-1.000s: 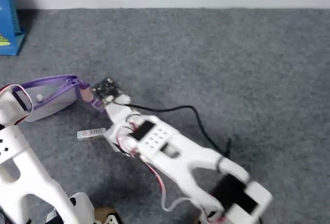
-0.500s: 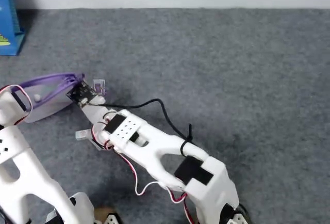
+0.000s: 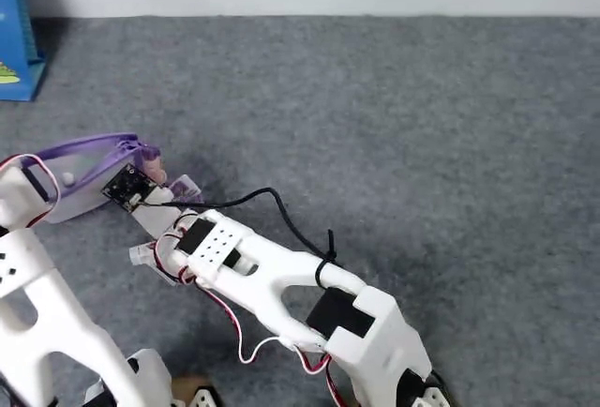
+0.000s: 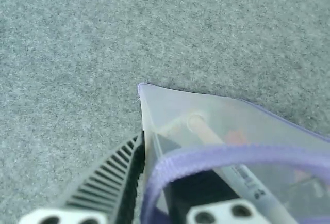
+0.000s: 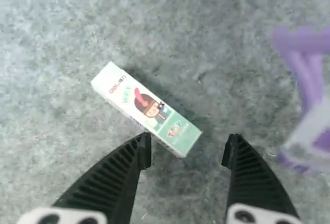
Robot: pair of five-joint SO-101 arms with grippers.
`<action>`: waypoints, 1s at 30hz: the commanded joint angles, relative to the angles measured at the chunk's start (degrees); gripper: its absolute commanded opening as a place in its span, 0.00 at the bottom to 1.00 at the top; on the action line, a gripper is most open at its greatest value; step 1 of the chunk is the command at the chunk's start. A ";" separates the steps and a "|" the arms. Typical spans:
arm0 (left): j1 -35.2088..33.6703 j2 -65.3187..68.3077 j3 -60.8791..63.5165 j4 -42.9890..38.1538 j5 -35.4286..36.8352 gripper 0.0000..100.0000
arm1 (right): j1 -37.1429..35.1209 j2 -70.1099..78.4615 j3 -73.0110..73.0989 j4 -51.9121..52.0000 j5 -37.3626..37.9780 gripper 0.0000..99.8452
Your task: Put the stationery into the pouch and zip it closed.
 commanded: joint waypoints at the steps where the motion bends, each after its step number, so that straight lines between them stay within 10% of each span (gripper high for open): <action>1: -0.35 -1.93 -0.66 -1.85 0.62 0.01 | -1.01 -0.92 -2.81 0.57 1.23 0.23; 9: -0.35 -1.93 -0.66 -1.85 0.62 0.01 | -3.30 -0.40 -2.64 0.13 4.66 0.23; 16: -0.35 -1.93 -0.66 -1.85 0.62 0.01 | -3.12 -0.40 -2.64 0.31 4.84 0.00; 30: -0.35 -1.93 -0.57 -1.76 0.53 0.01 | 0.57 -3.12 5.54 0.66 10.37 0.01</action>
